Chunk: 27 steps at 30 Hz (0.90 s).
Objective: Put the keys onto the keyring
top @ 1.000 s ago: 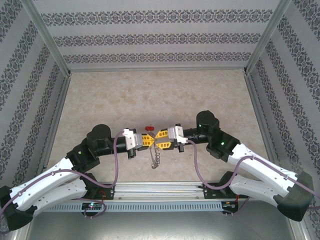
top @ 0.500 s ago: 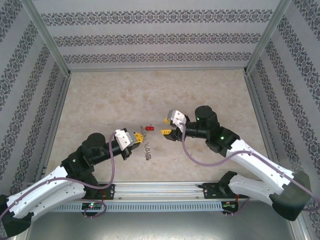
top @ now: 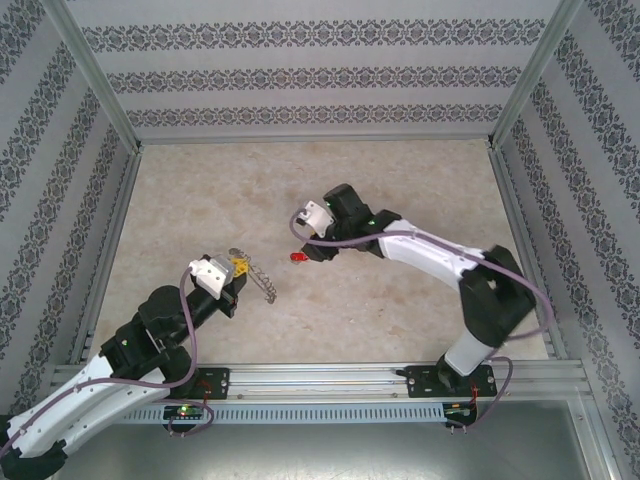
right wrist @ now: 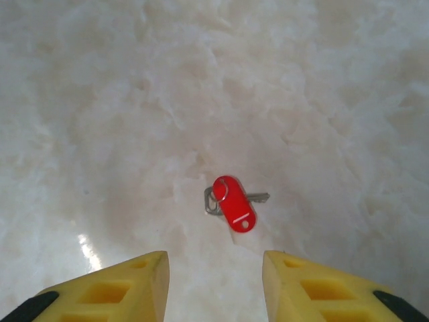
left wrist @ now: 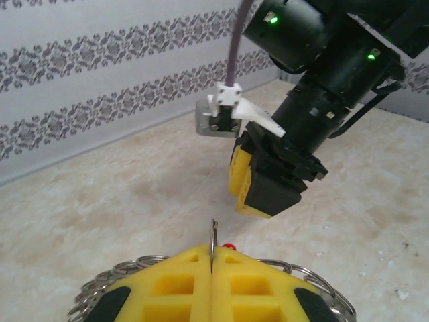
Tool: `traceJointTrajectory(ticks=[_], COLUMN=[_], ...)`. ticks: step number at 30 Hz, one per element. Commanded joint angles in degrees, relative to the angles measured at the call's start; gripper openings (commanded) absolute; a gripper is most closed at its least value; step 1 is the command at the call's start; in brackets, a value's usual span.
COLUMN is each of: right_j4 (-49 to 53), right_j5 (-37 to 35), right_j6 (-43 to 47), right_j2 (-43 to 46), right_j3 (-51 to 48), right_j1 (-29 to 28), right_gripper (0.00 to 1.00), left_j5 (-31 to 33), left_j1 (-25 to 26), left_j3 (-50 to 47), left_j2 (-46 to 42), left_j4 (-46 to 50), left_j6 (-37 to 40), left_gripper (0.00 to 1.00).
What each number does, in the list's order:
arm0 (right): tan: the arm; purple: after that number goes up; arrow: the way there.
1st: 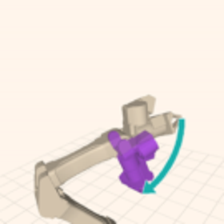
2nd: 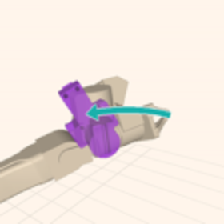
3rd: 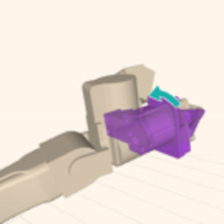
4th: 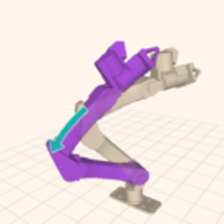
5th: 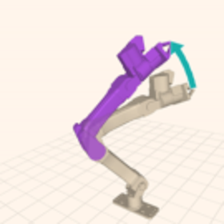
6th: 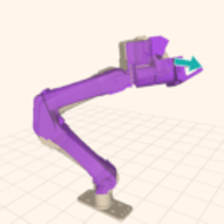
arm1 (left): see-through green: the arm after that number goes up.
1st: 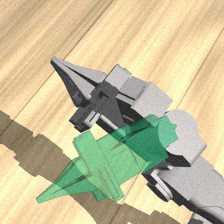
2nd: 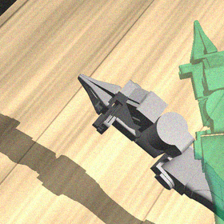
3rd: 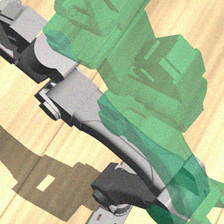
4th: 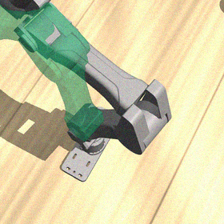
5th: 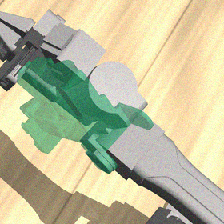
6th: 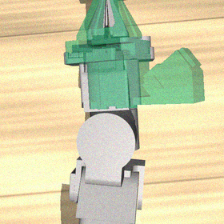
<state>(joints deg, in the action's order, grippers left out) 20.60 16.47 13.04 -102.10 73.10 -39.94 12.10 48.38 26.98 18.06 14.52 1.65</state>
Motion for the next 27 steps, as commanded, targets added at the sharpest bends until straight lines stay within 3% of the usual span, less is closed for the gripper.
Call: traceJointTrajectory(ticks=[1, 6, 13, 27], right_j4=[6.4, 9.9, 14.4, 16.1], right_j5=[-1.5, -3.0, -5.8, -7.4], right_j6=[0.8, 0.8, 0.6, 0.5], right_j2=[-5.2, -11.9, -18.5, -23.3], right_j3=[5.5, 12.0, 18.3, 20.8], right_j1=[-1.6, -3.2, -4.3, -4.7], right_gripper=[0.35, 0.34, 0.23, 0.18], left_j5=[3.9, 5.4, 5.5, 5.6], left_j1=[0.6, 0.6, 0.6, 0.6], left_j3=[-0.5, -2.1, -2.6, -2.4], left_j2=[-1.8, -4.1, -4.5, -5.4], left_j4=[1.6, 1.5, 0.9, 1.3], left_j6=[-2.2, -2.6, -1.9, -1.7], left_gripper=[0.0, 0.0, 0.0, 0.0])
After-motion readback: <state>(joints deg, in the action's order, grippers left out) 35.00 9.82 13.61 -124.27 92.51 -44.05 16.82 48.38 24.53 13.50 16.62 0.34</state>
